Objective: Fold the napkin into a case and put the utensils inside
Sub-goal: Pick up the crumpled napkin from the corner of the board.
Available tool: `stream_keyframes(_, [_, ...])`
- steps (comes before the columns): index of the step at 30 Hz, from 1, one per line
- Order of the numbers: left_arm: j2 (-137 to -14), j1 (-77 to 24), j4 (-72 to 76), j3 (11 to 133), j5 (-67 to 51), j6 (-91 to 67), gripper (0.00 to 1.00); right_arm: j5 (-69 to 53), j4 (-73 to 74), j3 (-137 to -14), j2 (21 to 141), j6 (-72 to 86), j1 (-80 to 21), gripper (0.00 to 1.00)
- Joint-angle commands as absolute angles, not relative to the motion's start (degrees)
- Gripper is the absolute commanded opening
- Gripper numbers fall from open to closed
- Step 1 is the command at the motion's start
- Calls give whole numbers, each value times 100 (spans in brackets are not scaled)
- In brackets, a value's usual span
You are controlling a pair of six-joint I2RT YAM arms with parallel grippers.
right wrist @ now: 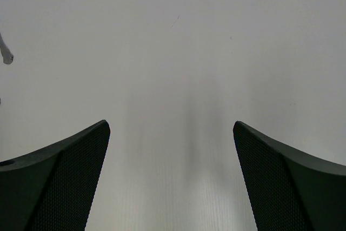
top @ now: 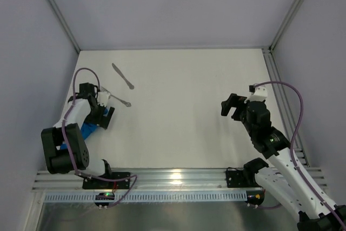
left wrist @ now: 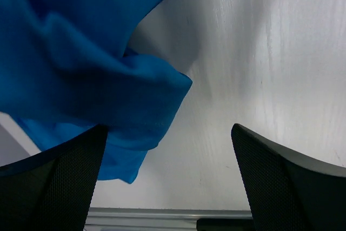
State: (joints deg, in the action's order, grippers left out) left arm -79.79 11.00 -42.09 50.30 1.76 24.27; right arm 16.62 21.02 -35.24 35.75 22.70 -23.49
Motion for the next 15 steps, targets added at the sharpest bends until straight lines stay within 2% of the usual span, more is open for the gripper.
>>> stream_keyframes(1, [-8375,1116,-3938,5089,360,2566,99,1599,1907,-3771,3639,2320,-2338,99])
stream_keyframes(6, [-9008,1116,-3622,5282,940,2408,98,1731,1942,-3709,3586,2294,-2329,99])
stream_keyframes(8, [-9018,1116,-3446,5212,914,2408,88,1775,1916,-3674,3612,2285,-2338,99])
stream_keyframes(9, [-9000,1116,-3384,5195,905,2408,66,1784,1899,-3665,3630,2285,-2338,99])
stream_keyframes(11, [-8991,1116,-3227,5150,853,2417,39,1767,1855,-3648,3700,2303,-2329,99])
stream_keyframes(13, [-8895,1116,-3138,5142,826,2408,0,1714,1820,-3656,3761,2312,-2329,99])
stream_keyframes(15, [-8772,1116,-3076,5168,774,2417,0,1670,1837,-3709,3832,2312,-2329,99])
